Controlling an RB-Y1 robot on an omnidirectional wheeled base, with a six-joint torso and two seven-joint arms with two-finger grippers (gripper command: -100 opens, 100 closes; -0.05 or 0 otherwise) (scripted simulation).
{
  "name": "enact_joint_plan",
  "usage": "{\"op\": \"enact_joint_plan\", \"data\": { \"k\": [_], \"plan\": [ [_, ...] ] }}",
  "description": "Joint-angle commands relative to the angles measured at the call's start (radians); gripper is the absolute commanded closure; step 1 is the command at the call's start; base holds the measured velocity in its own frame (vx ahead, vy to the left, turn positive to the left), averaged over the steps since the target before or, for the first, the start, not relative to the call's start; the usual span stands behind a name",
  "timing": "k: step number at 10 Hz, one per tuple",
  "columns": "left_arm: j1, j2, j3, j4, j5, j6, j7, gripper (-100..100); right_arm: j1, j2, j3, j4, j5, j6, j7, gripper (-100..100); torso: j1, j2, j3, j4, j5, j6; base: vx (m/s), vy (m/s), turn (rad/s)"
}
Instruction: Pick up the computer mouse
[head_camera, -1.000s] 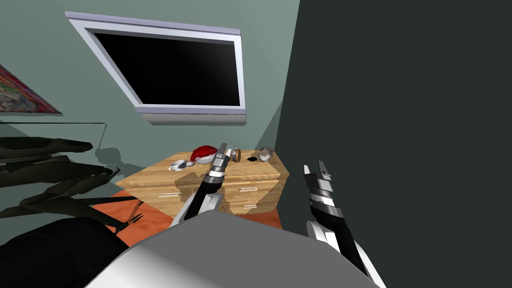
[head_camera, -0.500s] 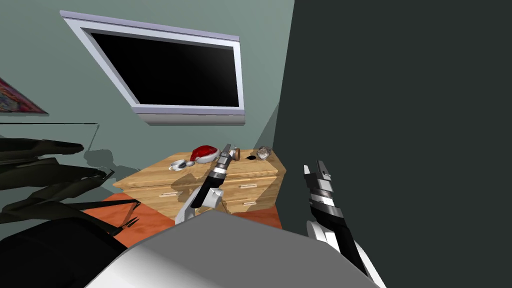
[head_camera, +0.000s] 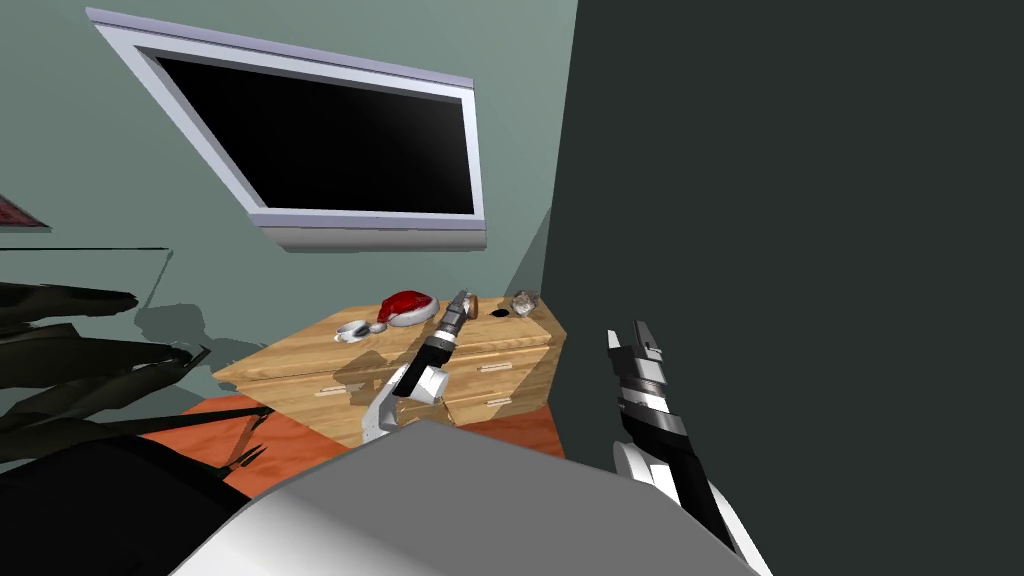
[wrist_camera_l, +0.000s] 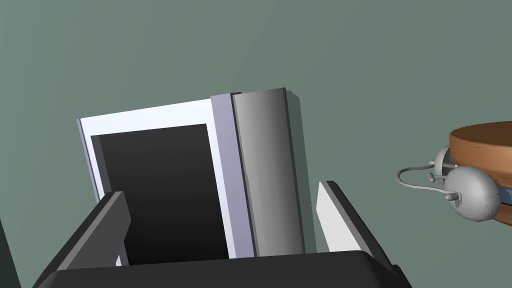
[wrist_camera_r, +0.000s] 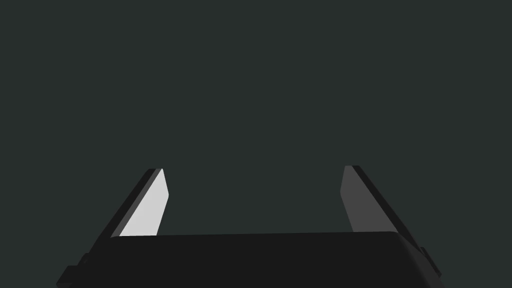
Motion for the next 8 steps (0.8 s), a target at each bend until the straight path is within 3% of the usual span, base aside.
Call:
{"op": "enact_joint_plan", "data": {
  "k": [1, 2, 3, 6, 7, 8],
  "plan": [
    [-0.02, 0.004, 0.003, 0.011, 0.004, 0.05, 0.0, -100, 0.0, 0.0, 0.0, 0.0, 0.0, 0.0, 0.0, 0, 0.0, 0.0, 0.0, 0.0, 0.0, 0.0, -0.061, 0.011, -0.067],
    [-0.02, 0.004, 0.003, 0.011, 0.004, 0.055, 0.0, -100, 0.0, 0.0, 0.0, 0.0, 0.0, 0.0, 0.0, 0, -0.001, 0.0, 0.0, 0.0, 0.0, 0.0, -0.026, 0.001, 0.005],
    [-0.059, 0.021, 0.016, 0.051, 0.015, 0.097, 0.003, -100, 0.0, 0.0, 0.0, 0.0, 0.0, 0.0, 0.0, 0, -0.001, -0.002, -0.001, 0.0, 0.0, -0.001, -0.039, 0.002, -0.136],
    [-0.101, 0.038, 0.03, 0.093, 0.027, 0.176, 0.006, -100, 0.0, 0.0, 0.0, 0.0, 0.0, 0.0, 0.0, 0, 0.0, -0.001, 0.0, 0.0, 0.0, 0.0, -0.056, 0.012, -0.086],
    [-0.144, 0.056, 0.045, 0.131, 0.038, 0.209, 0.009, -100, 0.0, 0.0, 0.0, 0.0, 0.0, 0.0, 0.0, 0, 0.0, -0.001, 0.0, 0.0, 0.0, 0.0, -0.066, 0.014, -0.149],
    [-0.145, 0.056, 0.045, 0.139, 0.038, 0.234, 0.009, -100, 0.0, 0.0, 0.0, 0.0, 0.0, 0.0, 0.0, 0, 0.0, 0.0, 0.0, 0.0, 0.0, 0.0, -0.054, 0.013, -0.077]
  ]
}}
